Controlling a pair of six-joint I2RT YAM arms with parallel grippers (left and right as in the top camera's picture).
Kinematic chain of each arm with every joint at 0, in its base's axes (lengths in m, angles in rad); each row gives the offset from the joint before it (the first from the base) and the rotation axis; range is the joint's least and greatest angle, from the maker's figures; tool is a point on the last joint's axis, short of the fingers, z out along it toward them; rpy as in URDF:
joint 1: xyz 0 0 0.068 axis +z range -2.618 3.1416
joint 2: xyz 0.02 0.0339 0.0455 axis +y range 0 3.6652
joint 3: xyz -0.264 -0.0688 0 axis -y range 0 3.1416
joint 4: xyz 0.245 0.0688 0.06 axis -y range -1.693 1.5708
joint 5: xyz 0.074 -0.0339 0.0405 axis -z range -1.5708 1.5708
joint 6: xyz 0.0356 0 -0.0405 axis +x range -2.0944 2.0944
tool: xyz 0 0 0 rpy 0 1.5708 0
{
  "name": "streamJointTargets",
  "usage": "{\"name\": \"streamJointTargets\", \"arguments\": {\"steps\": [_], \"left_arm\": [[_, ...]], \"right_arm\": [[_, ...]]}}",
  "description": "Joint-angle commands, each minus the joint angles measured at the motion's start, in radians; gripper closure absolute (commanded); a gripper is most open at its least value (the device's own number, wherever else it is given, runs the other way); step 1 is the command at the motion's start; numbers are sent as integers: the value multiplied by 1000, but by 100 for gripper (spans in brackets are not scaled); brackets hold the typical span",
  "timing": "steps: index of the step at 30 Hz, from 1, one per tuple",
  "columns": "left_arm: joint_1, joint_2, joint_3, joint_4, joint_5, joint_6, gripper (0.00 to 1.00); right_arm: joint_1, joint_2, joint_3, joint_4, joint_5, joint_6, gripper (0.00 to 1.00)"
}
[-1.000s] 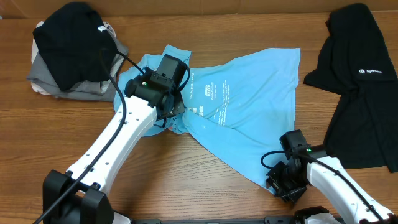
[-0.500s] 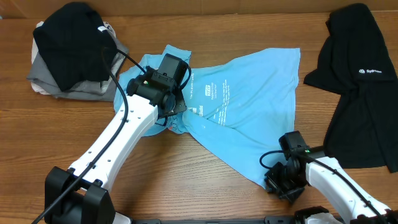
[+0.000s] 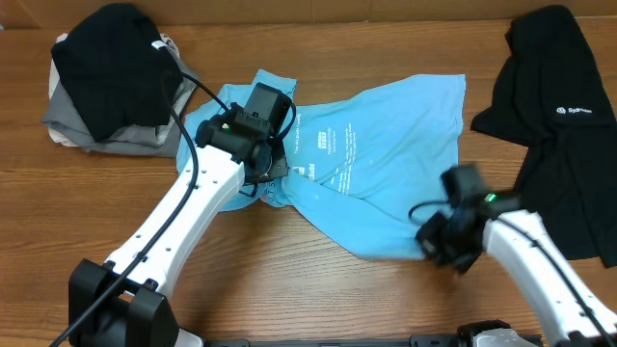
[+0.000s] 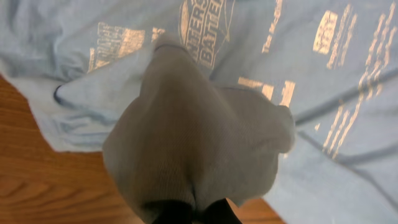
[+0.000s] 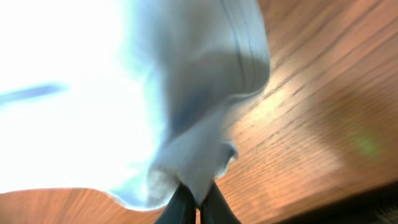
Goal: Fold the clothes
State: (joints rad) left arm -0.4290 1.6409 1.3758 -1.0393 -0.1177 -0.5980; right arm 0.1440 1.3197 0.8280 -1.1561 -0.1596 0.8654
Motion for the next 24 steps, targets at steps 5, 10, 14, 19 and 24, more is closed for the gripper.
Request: {"name": "streamJointTargets", "arguments": {"steps": [5,10,14,19,24], "left_arm": [[10,-81,184,-131,18,76,96],[10,-115,287,-245,18,105,96],[10,-142,379,-344,14,105,96],[10,-183,423,-465,14,105,92],[10,-190,414,-629,12,51,96]], "right_arm": [[-124,-9,375,-158,99,-224,96],[-216,-18,551,-266,98,-328,96],[-283,-20,661,-365,95,-418,96],[-330,-20,709,-444,90,-502,96],[-336,-19,708,-469,92,-551,96]]}}
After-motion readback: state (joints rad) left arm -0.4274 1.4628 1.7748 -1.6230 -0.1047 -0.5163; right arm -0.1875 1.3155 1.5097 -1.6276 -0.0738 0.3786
